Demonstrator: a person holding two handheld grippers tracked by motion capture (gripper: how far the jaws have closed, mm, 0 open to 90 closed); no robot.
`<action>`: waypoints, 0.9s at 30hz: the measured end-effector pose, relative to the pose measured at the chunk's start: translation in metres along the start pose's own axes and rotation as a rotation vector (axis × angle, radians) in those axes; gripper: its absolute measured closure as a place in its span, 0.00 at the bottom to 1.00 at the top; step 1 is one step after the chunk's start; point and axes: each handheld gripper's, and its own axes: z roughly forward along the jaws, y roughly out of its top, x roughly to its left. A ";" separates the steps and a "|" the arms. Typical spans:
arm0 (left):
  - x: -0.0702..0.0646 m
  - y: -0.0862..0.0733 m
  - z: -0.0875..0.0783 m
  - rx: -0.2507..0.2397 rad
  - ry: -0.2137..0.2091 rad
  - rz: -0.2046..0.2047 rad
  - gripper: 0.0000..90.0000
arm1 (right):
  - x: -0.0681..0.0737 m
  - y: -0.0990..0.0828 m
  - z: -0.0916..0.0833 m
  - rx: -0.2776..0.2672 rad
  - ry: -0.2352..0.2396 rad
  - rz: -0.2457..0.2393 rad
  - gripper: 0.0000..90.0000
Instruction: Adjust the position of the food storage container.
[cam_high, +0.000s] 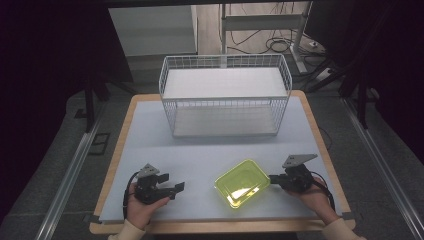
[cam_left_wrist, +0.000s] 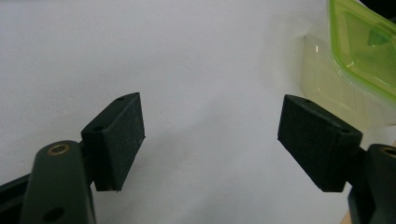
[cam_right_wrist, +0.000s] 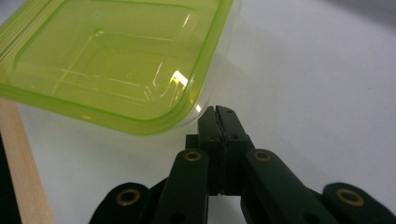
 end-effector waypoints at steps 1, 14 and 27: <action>0.000 0.000 0.000 0.000 -0.001 0.000 0.25 | 0.000 -0.001 0.000 -0.001 0.008 0.000 1.00; -0.001 0.000 0.001 0.003 0.001 0.006 0.25 | 0.006 -0.004 0.002 0.001 0.010 -0.023 1.00; 0.000 0.000 0.000 0.002 -0.003 0.005 0.25 | 0.024 -0.010 -0.001 0.021 0.060 -0.044 1.00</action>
